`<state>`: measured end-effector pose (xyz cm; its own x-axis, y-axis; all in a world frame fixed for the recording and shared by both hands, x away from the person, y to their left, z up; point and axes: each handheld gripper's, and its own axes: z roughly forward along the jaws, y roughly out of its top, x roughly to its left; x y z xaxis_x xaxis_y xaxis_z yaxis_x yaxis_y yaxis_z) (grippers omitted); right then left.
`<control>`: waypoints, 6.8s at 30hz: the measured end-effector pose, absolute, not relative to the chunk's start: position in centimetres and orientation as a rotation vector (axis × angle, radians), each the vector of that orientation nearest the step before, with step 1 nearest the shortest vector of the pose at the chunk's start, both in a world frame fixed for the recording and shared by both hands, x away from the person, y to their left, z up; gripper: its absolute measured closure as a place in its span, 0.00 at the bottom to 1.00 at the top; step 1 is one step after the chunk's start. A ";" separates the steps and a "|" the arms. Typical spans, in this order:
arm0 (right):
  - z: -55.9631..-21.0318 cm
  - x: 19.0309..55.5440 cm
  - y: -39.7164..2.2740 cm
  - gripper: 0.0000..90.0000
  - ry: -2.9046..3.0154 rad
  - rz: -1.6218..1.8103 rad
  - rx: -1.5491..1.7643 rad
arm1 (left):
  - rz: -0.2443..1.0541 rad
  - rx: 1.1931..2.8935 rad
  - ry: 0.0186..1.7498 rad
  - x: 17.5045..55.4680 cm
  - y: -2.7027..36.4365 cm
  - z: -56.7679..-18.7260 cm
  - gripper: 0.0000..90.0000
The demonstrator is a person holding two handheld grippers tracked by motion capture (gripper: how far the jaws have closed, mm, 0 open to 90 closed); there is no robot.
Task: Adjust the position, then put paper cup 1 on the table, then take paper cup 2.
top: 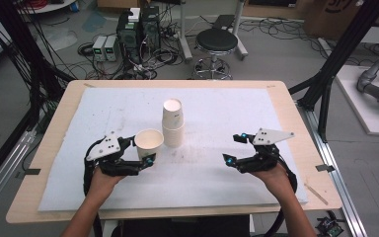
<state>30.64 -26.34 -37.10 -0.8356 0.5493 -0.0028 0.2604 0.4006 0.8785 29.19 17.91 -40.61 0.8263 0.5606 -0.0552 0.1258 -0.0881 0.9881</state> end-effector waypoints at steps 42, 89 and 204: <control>-39.6 29.6 -28.8 0.24 2.229 1.372 0.856 | 0.587 1.481 0.700 30.0 22.5 -40.6 0.33; -39.8 29.1 -28.7 0.24 2.255 1.355 0.836 | 0.671 1.813 1.090 32.6 26.3 -45.8 0.35; -39.3 29.1 -30.1 0.21 2.268 1.370 0.869 | 0.407 1.636 0.624 31.4 17.4 -36.2 0.19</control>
